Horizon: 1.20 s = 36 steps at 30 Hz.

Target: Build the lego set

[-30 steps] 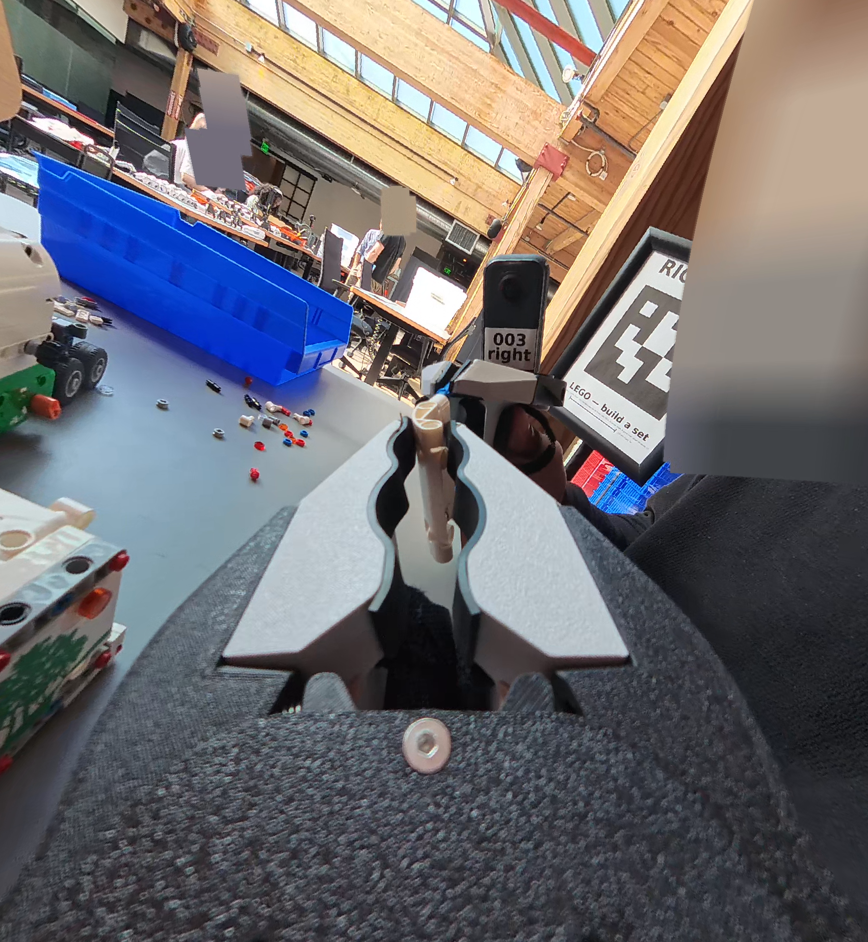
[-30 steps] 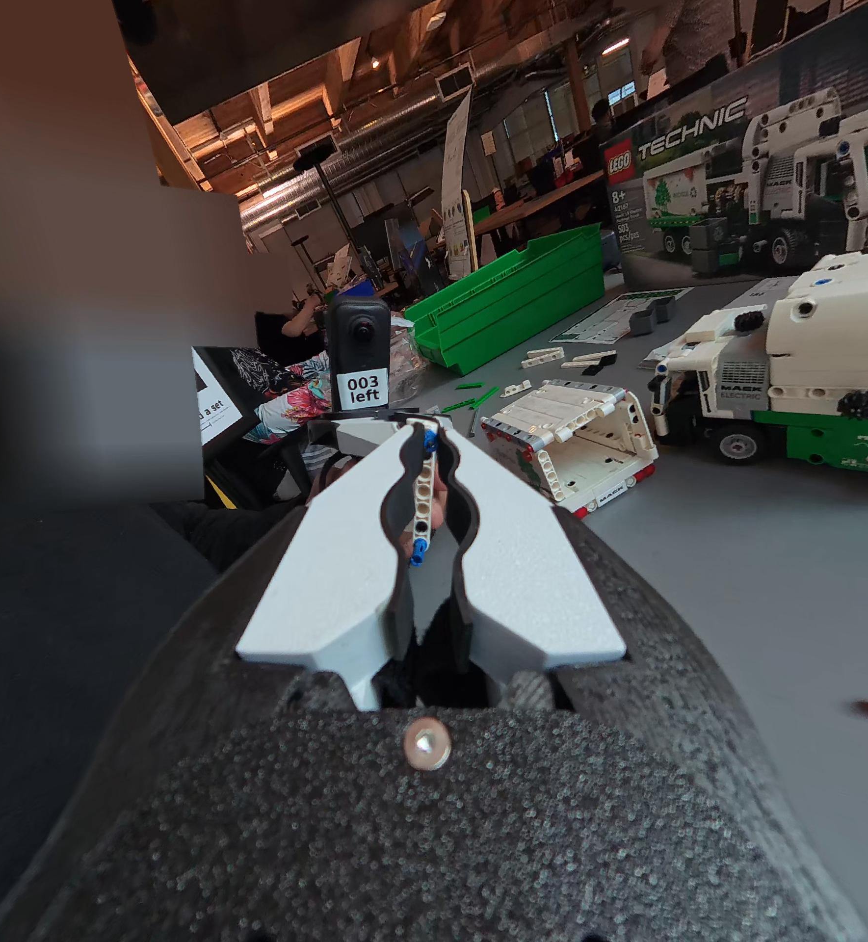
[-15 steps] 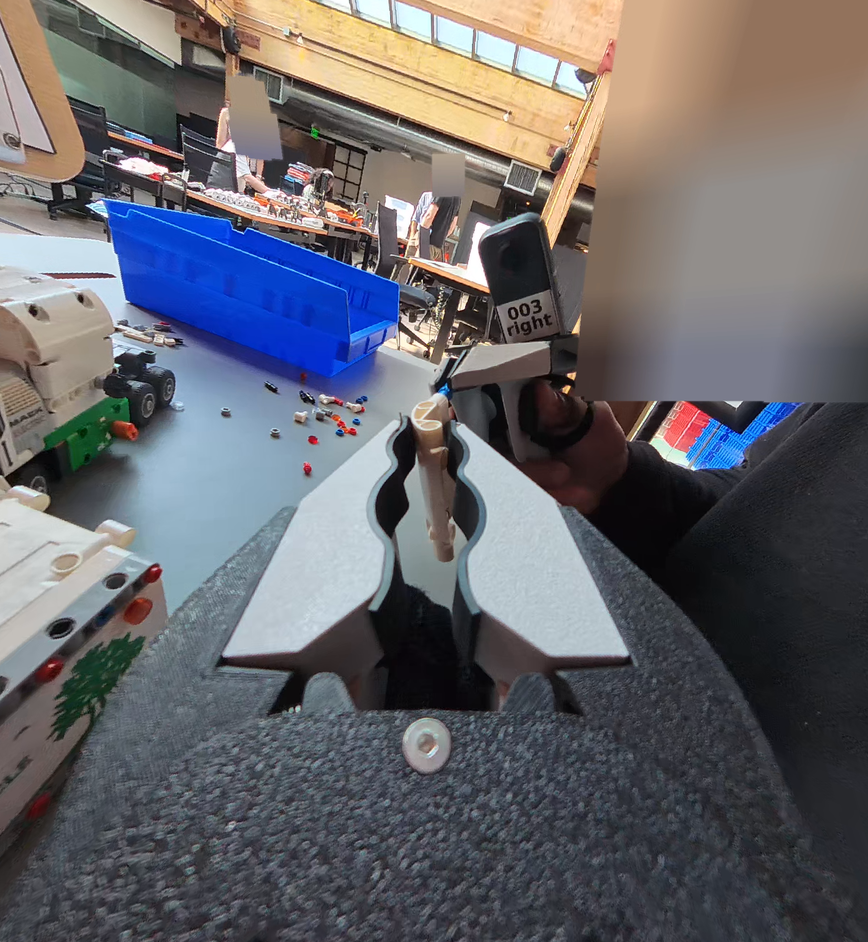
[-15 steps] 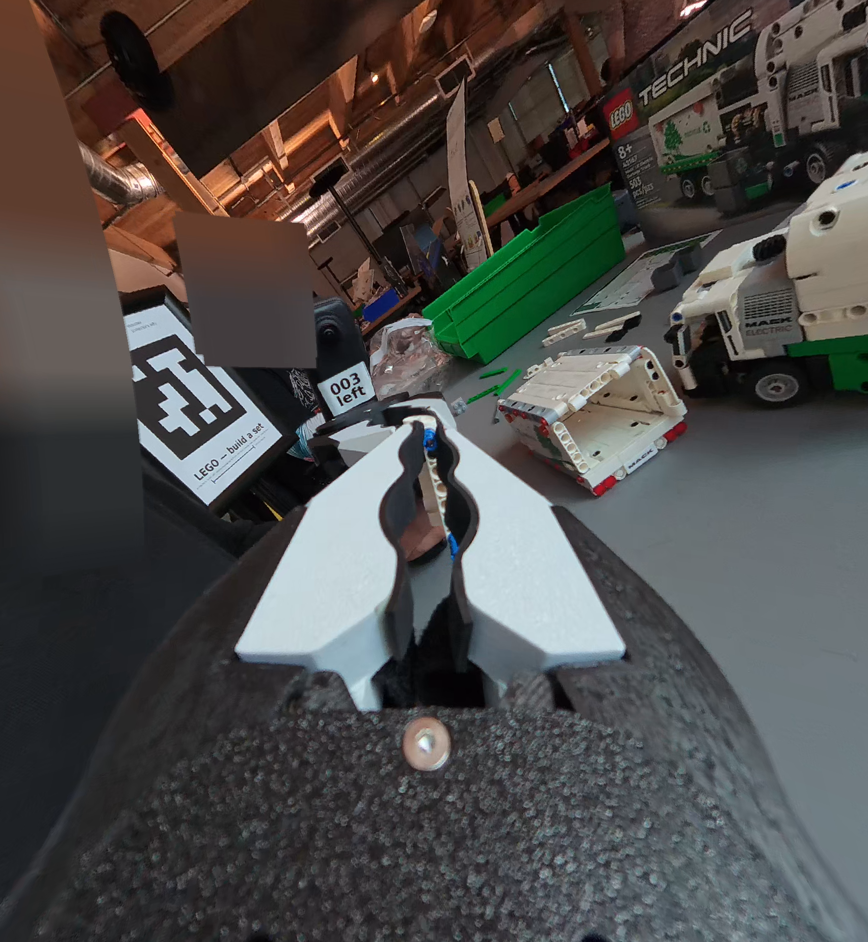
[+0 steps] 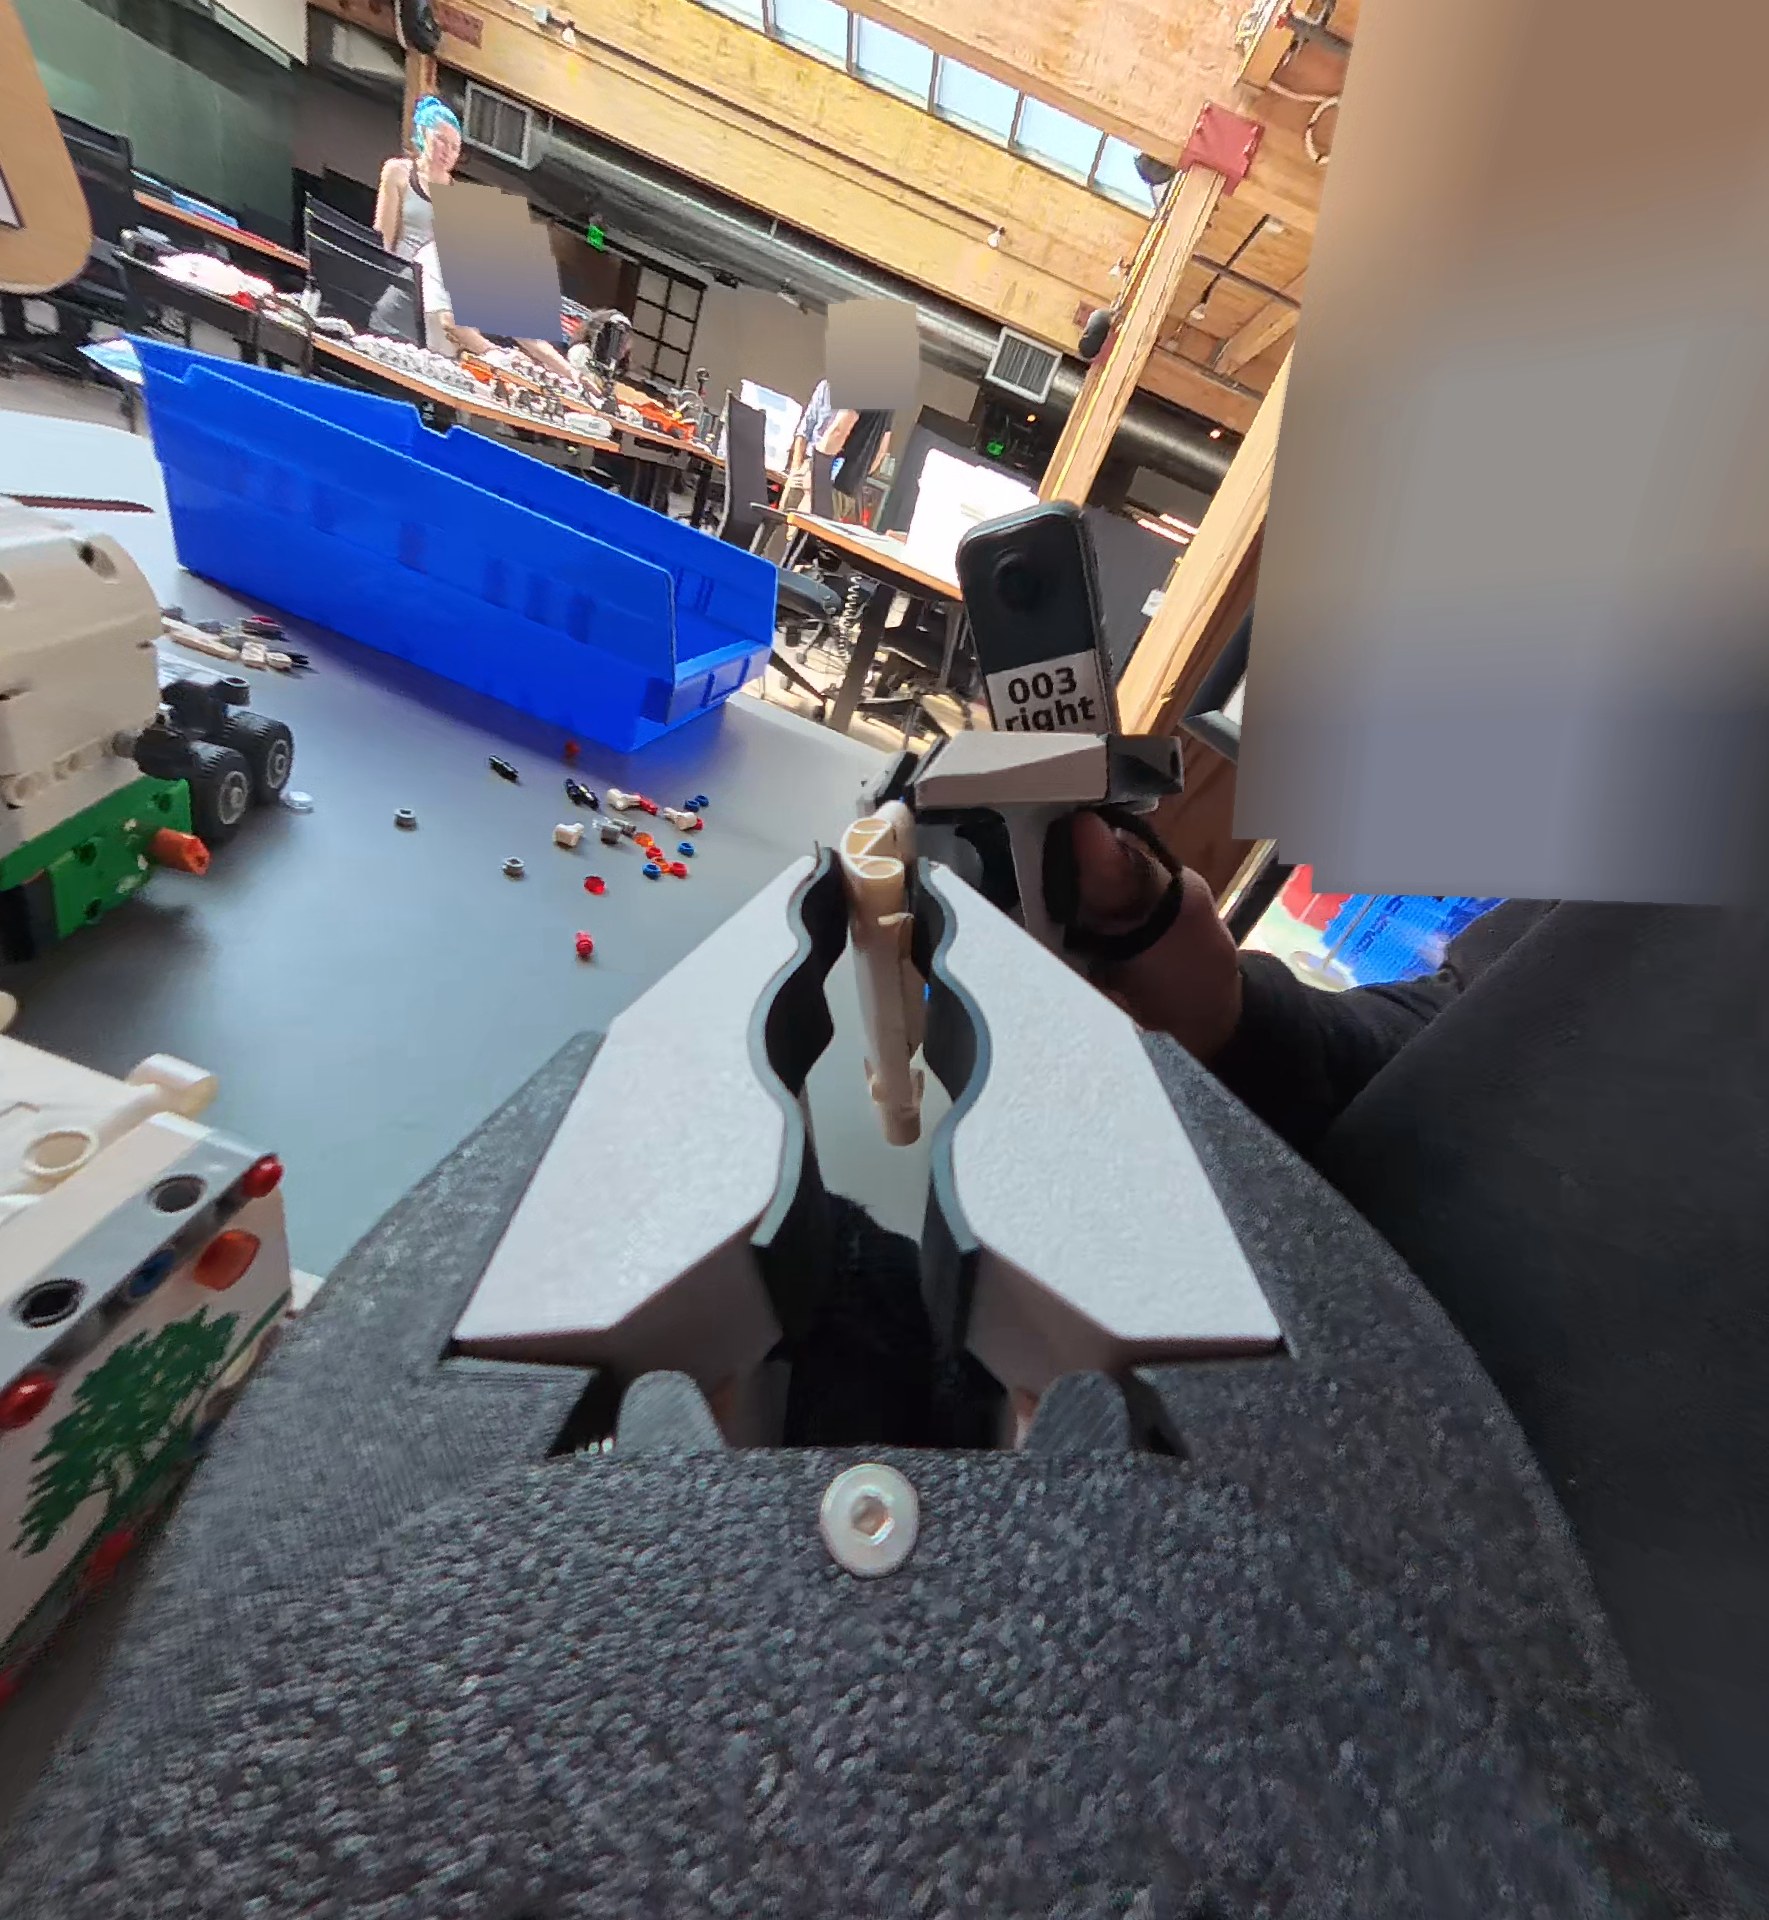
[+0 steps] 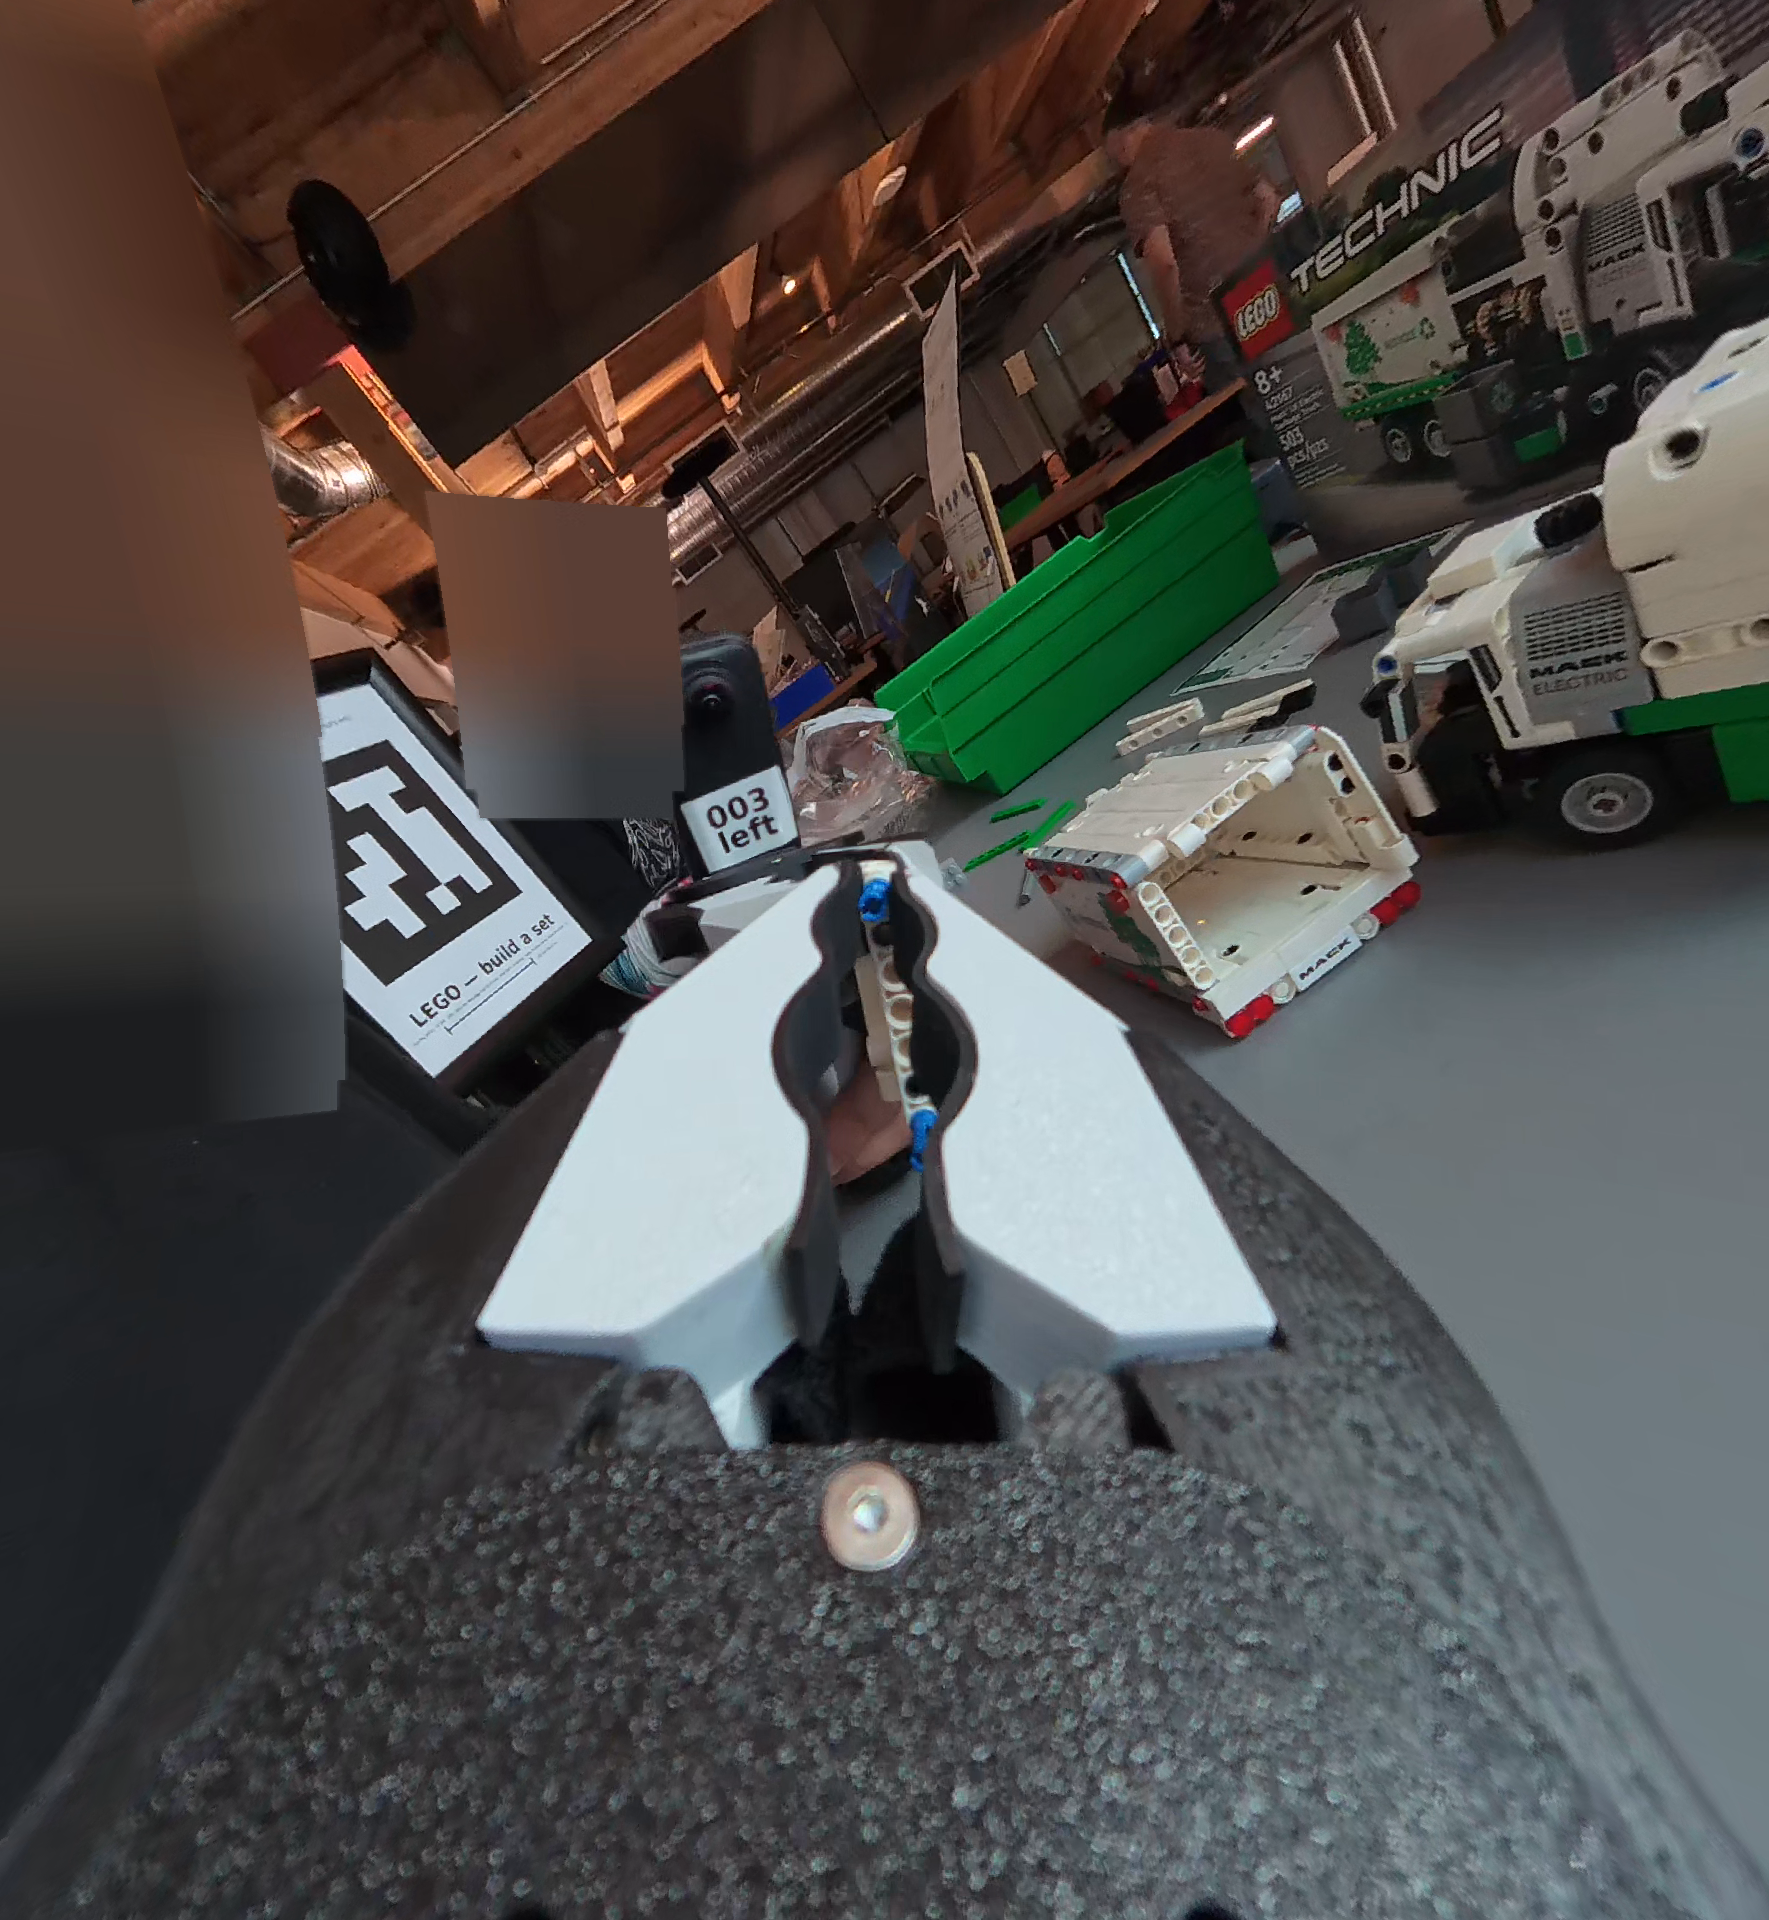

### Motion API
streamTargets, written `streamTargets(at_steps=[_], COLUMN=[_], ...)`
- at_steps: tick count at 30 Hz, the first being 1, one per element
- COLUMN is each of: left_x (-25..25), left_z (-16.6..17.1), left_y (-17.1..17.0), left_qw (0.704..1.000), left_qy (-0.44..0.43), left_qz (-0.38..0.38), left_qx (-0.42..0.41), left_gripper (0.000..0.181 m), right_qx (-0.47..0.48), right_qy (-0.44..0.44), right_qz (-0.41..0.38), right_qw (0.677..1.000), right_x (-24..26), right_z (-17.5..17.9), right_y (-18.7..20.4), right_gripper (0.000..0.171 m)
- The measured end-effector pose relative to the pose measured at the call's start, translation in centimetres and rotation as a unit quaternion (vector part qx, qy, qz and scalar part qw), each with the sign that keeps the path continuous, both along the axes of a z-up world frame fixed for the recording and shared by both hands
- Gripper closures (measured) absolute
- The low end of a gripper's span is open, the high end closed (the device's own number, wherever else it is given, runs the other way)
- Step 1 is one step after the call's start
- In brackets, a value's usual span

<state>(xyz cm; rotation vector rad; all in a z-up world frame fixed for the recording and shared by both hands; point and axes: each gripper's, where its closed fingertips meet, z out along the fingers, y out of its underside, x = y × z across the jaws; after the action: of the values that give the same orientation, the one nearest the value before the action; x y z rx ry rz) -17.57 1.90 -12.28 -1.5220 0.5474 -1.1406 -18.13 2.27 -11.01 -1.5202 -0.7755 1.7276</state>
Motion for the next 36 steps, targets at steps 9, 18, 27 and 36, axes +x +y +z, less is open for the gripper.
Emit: streamTargets(at_steps=[9, 18, 27, 36], left_x=[-0.2, -0.1, -0.3, 1.7], left_z=[0.0, -0.1, 0.2, -3.2], left_y=[0.1, 0.1, 0.0, -0.2], left_qw=[1.000, 1.000, 0.999, 0.984], left_qy=[-0.010, -0.011, -0.030, 0.054], left_qz=[-0.004, -0.009, -0.016, -0.086], left_qx=[-0.010, -0.017, -0.022, -0.147], left_gripper=[0.172, 0.172, 0.172, 0.172], right_qx=[0.061, 0.160, 0.150, 0.185], right_qy=[-0.049, -0.147, -0.190, -0.184], right_qz=[0.014, 0.039, 0.104, 0.048], right_qw=[0.997, 0.975, 0.965, 0.964], right_x=[2.4, 1.5, 1.7, 2.0], right_z=[-0.4, -2.5, -4.5, -3.3], right_y=[1.3, -0.6, -2.0, -0.4], right_gripper=[0.162, 0.158, 0.152, 0.152])
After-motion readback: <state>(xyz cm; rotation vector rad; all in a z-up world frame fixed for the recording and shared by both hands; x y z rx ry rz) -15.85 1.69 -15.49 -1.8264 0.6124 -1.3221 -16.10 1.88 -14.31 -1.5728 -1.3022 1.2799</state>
